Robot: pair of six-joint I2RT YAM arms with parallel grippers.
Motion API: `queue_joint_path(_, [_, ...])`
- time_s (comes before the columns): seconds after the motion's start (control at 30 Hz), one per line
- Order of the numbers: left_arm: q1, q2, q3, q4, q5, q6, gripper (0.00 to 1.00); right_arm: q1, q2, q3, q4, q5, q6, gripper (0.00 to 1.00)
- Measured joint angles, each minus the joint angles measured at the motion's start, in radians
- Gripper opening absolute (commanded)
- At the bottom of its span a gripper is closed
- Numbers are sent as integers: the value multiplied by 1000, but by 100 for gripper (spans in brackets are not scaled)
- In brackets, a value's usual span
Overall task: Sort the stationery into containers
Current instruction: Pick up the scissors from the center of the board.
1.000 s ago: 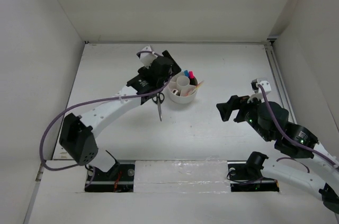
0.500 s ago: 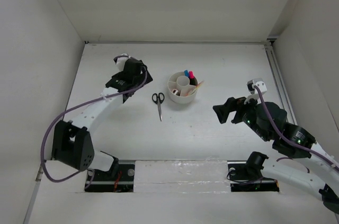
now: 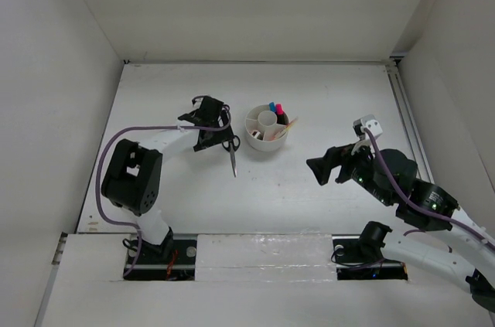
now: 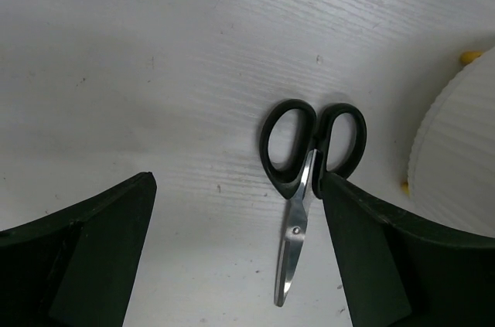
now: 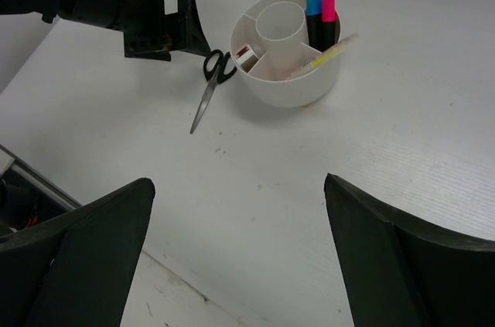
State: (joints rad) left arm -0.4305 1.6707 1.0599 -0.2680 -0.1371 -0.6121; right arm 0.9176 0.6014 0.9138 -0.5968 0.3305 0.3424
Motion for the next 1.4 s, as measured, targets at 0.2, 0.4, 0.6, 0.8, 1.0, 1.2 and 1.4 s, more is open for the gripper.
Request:
queue_joint_path(0.2, [0,37,8,-27,-37,-17,80,0,-19,-14,6,-10,-7,97])
queue_joint_path(0.4, [-4,106,55,-45,-52,-21,78,0,-29,-27,26,-15,-7,97])
queue_joint_path(0.6, [-22,178,136,-93,-84,-24,59,0,-30,-27,28,-17,-7,97])
queue_joint_path(0.8, [-29,233,205,-152,-145,-35,35,0,-31,-27,29,-18,-7,97])
queue_joint_path(1.0, [-39,256,230,-150,-157,-42,0,0,-31,-27,29,-28,-6,97])
queue_joint_path(1.2, [-11,208,159,-93,-167,-51,0,0,-31,-27,30,-45,-6,98])
queue_joint_path(1.4, [18,86,69,-185,-267,-110,0,0,-23,-27,60,-67,-6,98])
